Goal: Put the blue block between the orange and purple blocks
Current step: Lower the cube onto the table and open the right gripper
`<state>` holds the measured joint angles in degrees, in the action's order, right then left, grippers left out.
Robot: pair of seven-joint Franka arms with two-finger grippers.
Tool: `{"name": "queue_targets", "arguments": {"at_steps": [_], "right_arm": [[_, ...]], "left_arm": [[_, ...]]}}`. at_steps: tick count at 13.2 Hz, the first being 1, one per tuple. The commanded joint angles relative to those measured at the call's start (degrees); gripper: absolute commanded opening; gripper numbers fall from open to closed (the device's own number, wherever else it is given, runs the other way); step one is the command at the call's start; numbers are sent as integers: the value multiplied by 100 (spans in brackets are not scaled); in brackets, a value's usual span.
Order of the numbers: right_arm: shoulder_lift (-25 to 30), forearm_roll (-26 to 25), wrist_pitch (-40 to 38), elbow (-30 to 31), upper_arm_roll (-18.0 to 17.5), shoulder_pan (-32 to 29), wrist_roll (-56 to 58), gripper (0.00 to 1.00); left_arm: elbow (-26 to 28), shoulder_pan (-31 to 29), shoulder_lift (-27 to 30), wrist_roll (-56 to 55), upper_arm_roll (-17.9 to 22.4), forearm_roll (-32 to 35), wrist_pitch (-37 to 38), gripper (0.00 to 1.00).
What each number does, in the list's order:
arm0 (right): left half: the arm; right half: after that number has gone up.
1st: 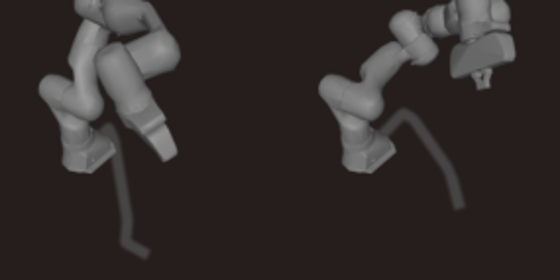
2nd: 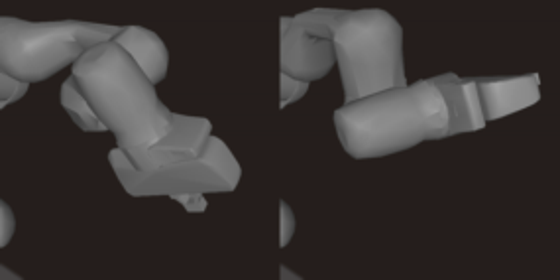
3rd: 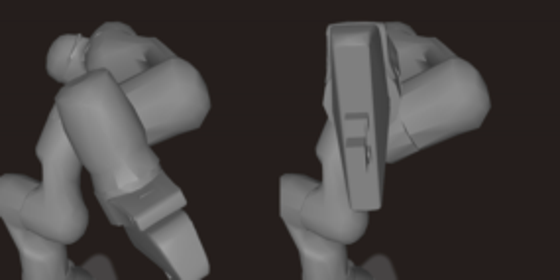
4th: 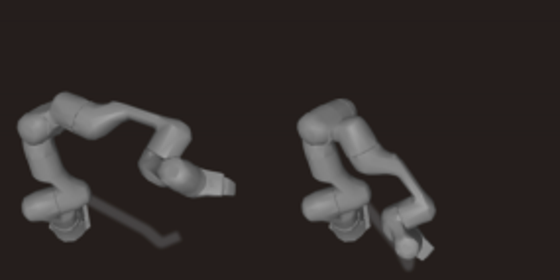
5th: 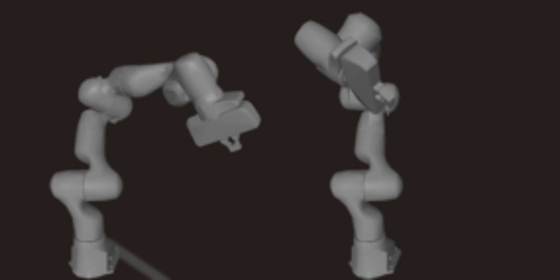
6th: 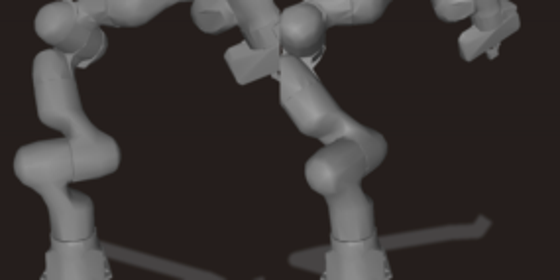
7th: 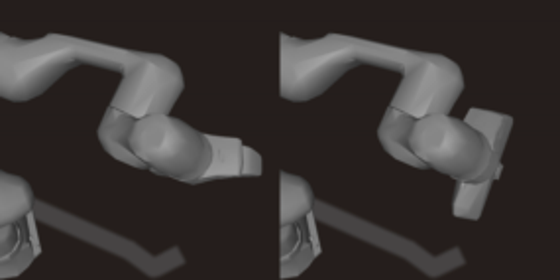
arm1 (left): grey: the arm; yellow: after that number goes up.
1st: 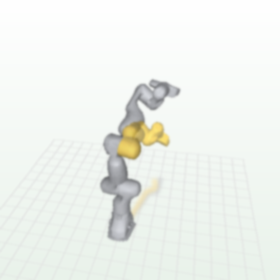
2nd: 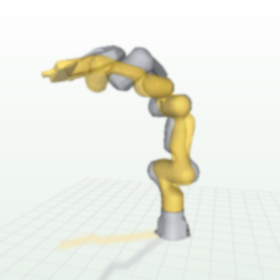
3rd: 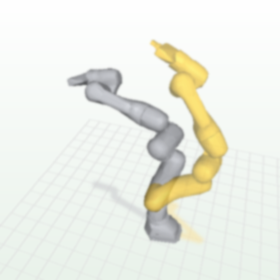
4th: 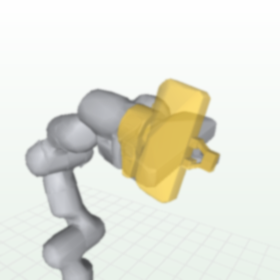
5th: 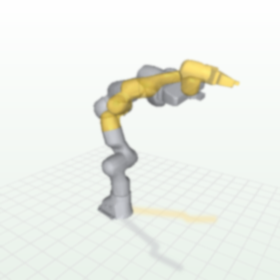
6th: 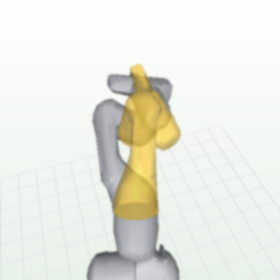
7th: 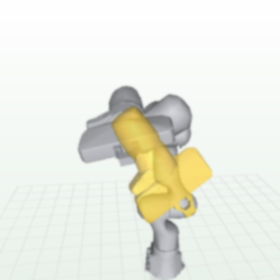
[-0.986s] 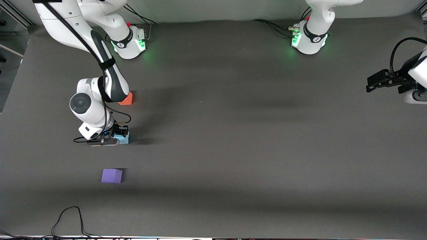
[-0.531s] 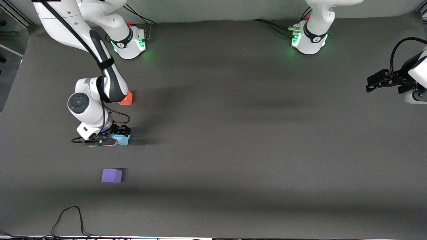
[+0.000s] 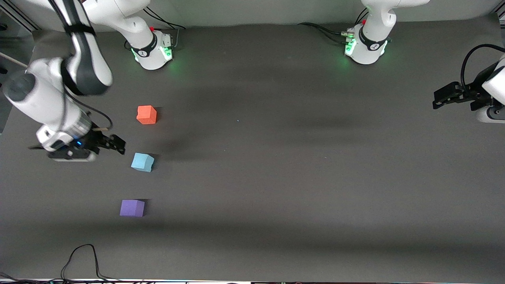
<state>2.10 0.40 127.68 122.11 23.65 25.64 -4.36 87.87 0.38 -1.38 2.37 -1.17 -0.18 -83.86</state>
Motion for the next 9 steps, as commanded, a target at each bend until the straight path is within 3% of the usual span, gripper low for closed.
{"name": "queue_targets", "arguments": {"at_steps": [1, 3, 6, 8, 9], "right_arm": [[606, 40, -1012, -343, -62, -111, 155, 100], [834, 31, -1848, -774, -150, -181, 155, 100], [1256, 31, -2448, -864, -1158, -1032, 137, 100], [1520, 31, -2765, -890, -1538, -1349, 146, 100], [1591, 31, -2949, -977, -1548, -1351, 146, 100]], "left_arm": [[20, -3, 102, 80, -23, 70, 89, 100], [20, -3, 102, 80, -23, 70, 89, 100], [20, 6, 102, 80, -23, 79, 89, 100], [29, 6, 94, 71, -23, 70, 80, 100], [29, -3, 94, 71, -23, 70, 80, 100]]}}
